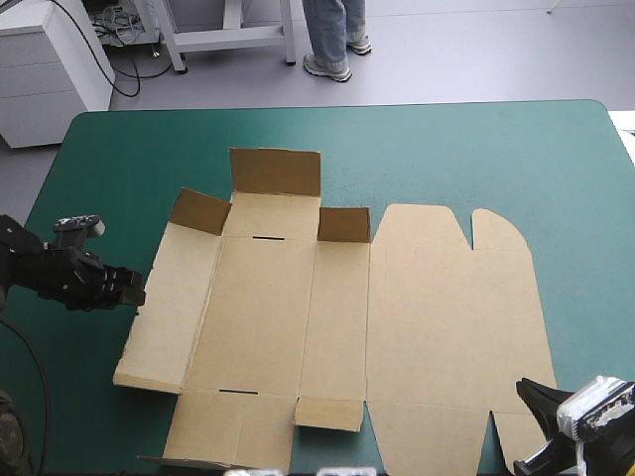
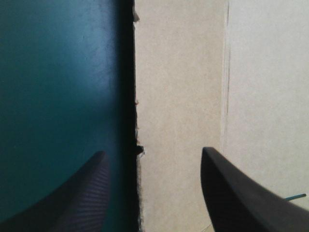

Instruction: Fold the box

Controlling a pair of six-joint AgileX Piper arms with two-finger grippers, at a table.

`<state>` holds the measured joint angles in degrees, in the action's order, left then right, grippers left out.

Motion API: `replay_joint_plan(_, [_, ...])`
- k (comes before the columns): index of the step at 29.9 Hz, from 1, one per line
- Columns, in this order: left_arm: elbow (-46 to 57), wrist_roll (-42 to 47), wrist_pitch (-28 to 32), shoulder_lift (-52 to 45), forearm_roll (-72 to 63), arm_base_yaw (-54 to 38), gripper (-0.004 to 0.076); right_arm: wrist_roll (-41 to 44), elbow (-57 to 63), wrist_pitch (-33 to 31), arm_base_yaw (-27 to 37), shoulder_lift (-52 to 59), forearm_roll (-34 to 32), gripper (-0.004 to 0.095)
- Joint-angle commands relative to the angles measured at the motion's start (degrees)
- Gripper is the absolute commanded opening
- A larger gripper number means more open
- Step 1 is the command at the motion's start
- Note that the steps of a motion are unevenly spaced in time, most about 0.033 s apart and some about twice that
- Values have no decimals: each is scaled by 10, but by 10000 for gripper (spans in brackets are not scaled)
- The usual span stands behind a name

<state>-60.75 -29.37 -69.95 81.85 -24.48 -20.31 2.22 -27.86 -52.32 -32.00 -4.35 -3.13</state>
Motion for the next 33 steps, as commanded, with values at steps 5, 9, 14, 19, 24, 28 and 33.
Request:
replay_joint_plan(5, [-3,-22,-41,29,-42,-2,404,0,-9,52,1,-9,-5,-16])
replay_joint_plan(9, [19,-22,-44,47,-43,-2,404,0,-9,52,1,-9,-8,-16])
replay_joint_plan(14, [39,-22,-44,53,-49,0,404,0,-9,53,1,-9,-10,-16])
replay_joint_plan(19, [61,-22,-44,53,-86,0,404,0,-9,53,1,-9,-10,-16])
replay_joint_plan(24, [86,-22,-44,53,-93,1,404,-1,-9,53,1,-9,-10,-16])
replay_joint_plan(28, [88,-18,-44,53,-105,2,404,-1,-9,53,1,-9,-10,-16])
replay_joint_plan(33, [88,-18,-44,53,-124,35,404,-1,-9,53,1,-9,-10,-16])
